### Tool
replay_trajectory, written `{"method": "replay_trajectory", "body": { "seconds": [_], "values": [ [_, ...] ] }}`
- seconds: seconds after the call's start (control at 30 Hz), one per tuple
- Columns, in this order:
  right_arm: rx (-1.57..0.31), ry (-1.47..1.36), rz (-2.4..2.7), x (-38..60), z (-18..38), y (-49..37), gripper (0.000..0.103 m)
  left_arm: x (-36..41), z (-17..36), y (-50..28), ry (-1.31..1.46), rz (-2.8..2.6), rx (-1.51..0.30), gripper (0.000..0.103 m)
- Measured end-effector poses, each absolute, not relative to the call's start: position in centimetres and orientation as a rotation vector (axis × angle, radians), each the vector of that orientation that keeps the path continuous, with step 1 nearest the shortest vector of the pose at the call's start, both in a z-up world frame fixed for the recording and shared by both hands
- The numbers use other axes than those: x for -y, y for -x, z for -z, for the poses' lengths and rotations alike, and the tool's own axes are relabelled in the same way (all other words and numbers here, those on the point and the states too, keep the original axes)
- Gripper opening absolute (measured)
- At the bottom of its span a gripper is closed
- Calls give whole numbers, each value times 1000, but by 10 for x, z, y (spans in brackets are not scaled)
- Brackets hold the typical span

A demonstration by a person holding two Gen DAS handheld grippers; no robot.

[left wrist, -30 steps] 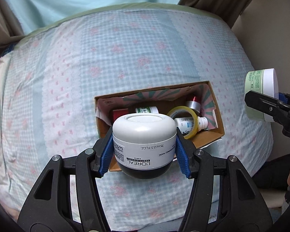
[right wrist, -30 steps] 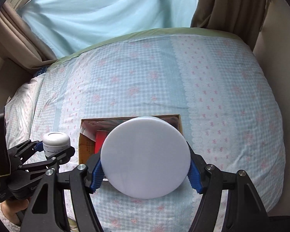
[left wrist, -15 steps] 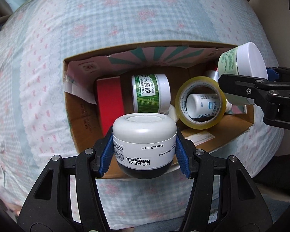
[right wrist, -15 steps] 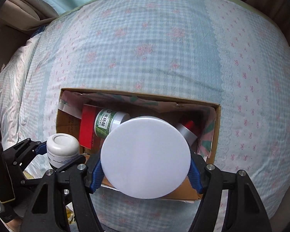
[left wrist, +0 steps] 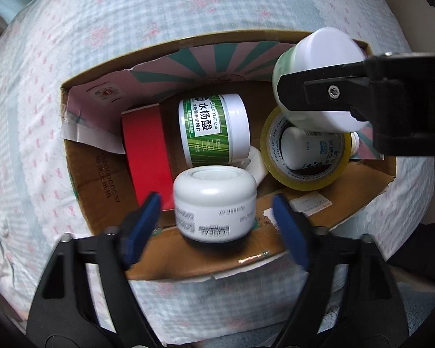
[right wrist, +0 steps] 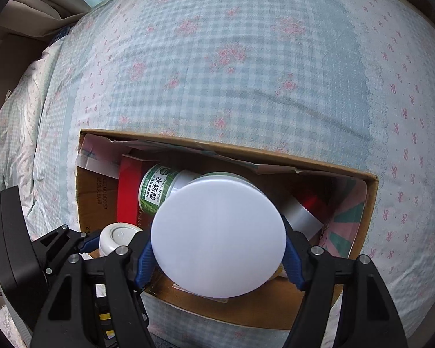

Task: Organize rigid objects

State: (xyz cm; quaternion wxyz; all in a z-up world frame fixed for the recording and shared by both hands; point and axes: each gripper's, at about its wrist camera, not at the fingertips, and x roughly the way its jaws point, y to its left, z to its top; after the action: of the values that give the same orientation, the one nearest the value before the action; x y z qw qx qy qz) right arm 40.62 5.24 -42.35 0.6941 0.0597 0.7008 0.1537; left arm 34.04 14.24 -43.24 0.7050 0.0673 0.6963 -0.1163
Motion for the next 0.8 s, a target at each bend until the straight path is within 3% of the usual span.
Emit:
{"method": "replay_trajectory", "body": {
  "seconds": [0.03, 0.4, 0.8],
  "values": [
    [-1552, -132, -334, -51, 422, -406, 103, -144, 427, -340, -144, 253, -1522, 103],
    [-1550, -139, -299, -34, 407, -380, 103, -154, 396, -321, -134, 243, -1483, 103],
    [-1408, -167, -319, -24, 336, -331, 103, -154, 320, -277, -110, 227, -1319, 103]
  ]
}}
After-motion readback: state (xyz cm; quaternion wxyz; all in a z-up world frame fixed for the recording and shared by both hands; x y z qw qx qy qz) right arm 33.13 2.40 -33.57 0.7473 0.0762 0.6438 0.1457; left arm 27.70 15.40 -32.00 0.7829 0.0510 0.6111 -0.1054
